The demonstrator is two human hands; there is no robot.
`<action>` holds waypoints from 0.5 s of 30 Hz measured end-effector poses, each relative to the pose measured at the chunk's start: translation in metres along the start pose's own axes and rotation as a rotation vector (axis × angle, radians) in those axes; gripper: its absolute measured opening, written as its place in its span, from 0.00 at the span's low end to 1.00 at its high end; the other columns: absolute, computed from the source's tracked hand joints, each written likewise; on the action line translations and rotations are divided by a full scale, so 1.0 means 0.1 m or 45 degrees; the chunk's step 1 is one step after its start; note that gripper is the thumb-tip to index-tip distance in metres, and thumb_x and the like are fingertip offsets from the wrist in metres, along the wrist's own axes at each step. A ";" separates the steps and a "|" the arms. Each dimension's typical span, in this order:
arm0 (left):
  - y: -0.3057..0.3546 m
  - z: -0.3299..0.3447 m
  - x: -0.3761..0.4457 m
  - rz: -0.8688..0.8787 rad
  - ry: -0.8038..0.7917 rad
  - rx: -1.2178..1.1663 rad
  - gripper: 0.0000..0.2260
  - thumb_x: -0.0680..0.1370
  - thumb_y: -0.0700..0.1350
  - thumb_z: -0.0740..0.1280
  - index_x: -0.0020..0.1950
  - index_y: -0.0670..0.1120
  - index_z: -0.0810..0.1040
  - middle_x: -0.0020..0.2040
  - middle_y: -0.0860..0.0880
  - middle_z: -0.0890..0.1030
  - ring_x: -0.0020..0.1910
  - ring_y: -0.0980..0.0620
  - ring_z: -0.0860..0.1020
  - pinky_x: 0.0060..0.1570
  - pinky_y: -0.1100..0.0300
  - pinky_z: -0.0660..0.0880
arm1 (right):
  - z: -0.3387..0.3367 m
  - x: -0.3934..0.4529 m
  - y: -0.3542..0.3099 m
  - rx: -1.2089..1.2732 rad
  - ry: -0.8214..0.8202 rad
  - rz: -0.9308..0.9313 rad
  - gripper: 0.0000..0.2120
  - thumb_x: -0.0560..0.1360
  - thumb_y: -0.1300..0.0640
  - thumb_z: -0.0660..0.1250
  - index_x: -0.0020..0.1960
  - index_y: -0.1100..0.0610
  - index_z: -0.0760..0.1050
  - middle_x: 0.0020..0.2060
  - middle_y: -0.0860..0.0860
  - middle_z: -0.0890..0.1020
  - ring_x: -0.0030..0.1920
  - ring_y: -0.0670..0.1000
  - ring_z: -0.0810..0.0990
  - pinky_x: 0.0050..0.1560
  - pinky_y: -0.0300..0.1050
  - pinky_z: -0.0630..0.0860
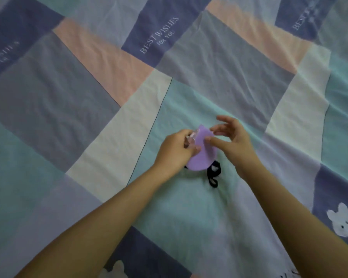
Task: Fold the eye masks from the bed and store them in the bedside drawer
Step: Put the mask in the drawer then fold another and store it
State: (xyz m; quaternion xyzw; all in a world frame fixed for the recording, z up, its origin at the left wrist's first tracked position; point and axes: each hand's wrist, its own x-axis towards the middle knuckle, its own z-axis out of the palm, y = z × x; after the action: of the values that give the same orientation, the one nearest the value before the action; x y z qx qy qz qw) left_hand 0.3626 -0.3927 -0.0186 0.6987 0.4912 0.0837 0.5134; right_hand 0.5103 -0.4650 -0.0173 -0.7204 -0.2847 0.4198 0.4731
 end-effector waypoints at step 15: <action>-0.18 -0.48 0.07 -0.237 0.248 -0.386 0.21 0.70 0.42 0.76 0.60 0.42 0.76 0.55 0.45 0.80 0.54 0.46 0.79 0.58 0.52 0.75 | 0.04 -0.25 -0.23 0.765 -0.262 0.360 0.16 0.71 0.44 0.64 0.31 0.52 0.74 0.27 0.47 0.77 0.37 0.48 0.80 0.51 0.46 0.70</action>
State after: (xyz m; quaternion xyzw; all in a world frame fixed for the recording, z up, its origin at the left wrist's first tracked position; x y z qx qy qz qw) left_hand 0.3254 -0.3572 -0.0131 0.5537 0.5827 0.1762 0.5682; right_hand 0.4942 -0.4750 0.0114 -0.5352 -0.0919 0.6166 0.5700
